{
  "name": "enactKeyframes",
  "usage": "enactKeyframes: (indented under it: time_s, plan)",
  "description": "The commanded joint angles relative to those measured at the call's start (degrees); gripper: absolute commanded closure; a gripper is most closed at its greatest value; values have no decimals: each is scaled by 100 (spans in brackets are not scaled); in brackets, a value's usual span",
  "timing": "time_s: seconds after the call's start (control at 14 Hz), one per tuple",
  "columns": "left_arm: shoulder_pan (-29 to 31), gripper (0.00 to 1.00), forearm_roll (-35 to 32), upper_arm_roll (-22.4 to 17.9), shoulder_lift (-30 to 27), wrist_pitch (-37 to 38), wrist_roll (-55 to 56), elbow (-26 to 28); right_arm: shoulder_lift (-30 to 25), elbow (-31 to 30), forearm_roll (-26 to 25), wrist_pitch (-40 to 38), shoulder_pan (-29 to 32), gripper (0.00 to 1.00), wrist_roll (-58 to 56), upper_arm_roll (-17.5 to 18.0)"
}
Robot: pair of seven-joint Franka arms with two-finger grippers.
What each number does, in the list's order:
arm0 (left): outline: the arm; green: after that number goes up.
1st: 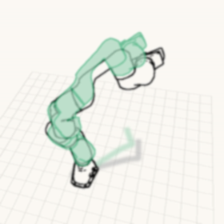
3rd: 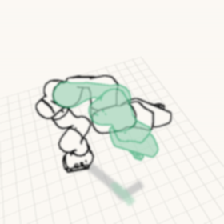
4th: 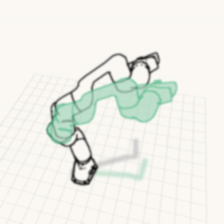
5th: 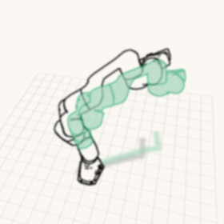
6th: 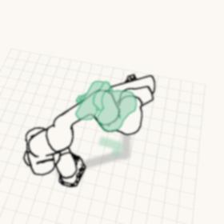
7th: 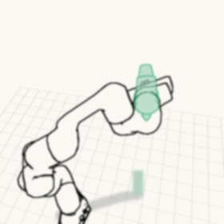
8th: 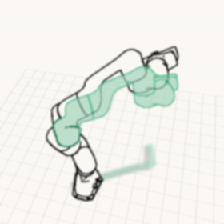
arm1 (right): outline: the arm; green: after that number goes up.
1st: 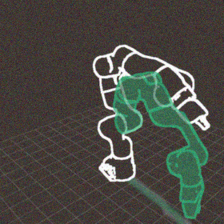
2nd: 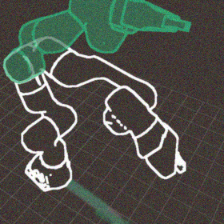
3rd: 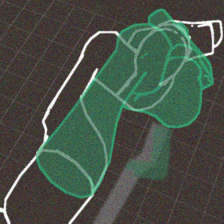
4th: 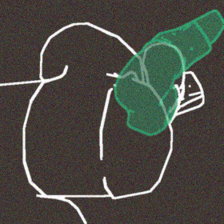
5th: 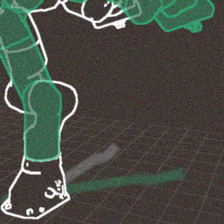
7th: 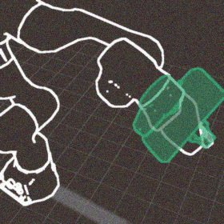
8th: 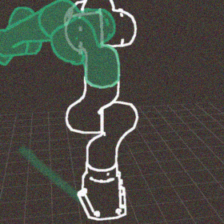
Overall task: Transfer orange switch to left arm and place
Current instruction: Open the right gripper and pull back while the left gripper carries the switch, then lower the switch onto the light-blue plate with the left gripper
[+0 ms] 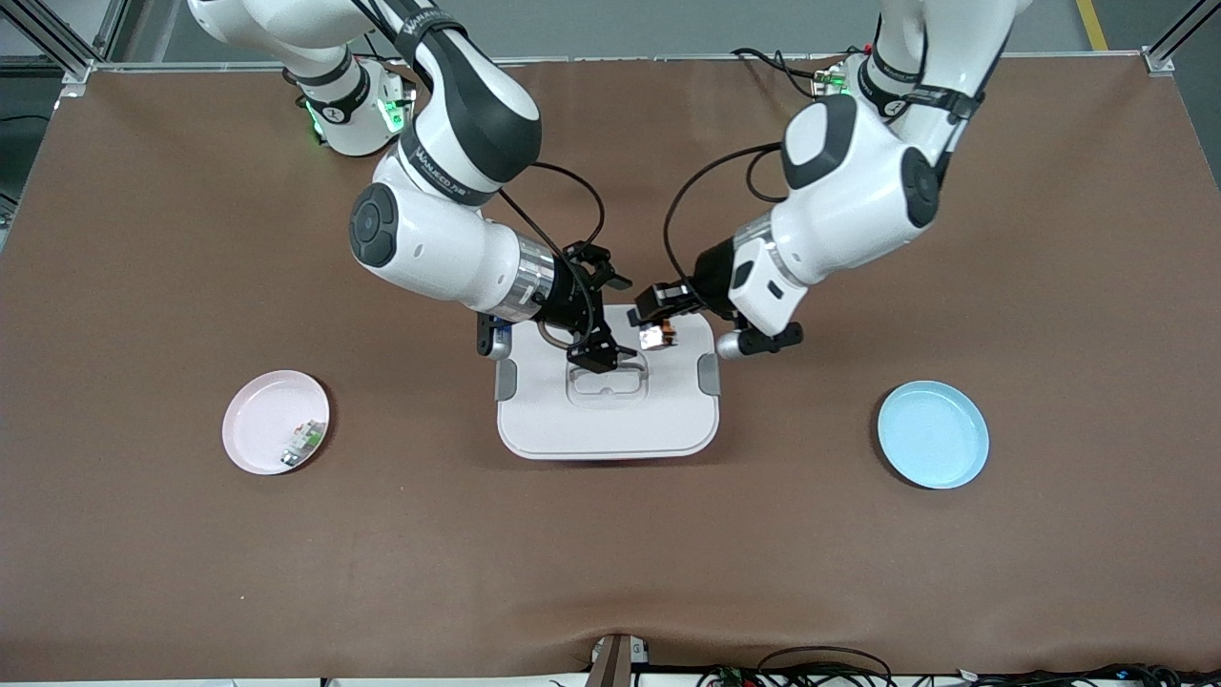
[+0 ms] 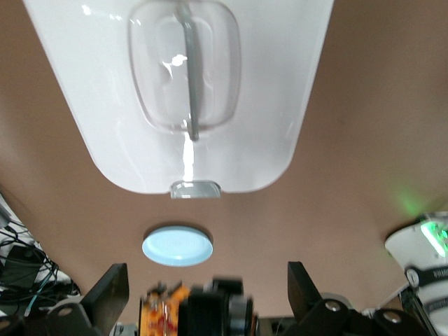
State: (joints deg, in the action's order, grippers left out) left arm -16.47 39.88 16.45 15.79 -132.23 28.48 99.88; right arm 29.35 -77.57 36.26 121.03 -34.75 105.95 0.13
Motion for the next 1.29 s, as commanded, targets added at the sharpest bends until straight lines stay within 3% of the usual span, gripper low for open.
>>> enactKeyframes:
  time_s: [0.0,0.29,0.57,0.79,1.22]
  plan:
    - [442,84,-566,16,-427,758,17,14,1,136,-339,-481,161,0,-441,-13]
    - [1030,84,-1568,25,-788,1962,-499,-30,-245,128,-514,-1526,653,0,-2213,-39]
    - [2005,84,-2062,8,-867,2763,-1728,-47,-596,119,-1489,-2740,1188,0,-4473,-39]
    - [2692,84,-2614,8,-780,2844,-2469,-47,-781,119,-1876,-3224,1769,0,-5923,-39]
    - [3070,86,-3766,-19,-34,2151,-2427,-109,-1097,-13,-2965,-3595,2701,0,-8666,-39]
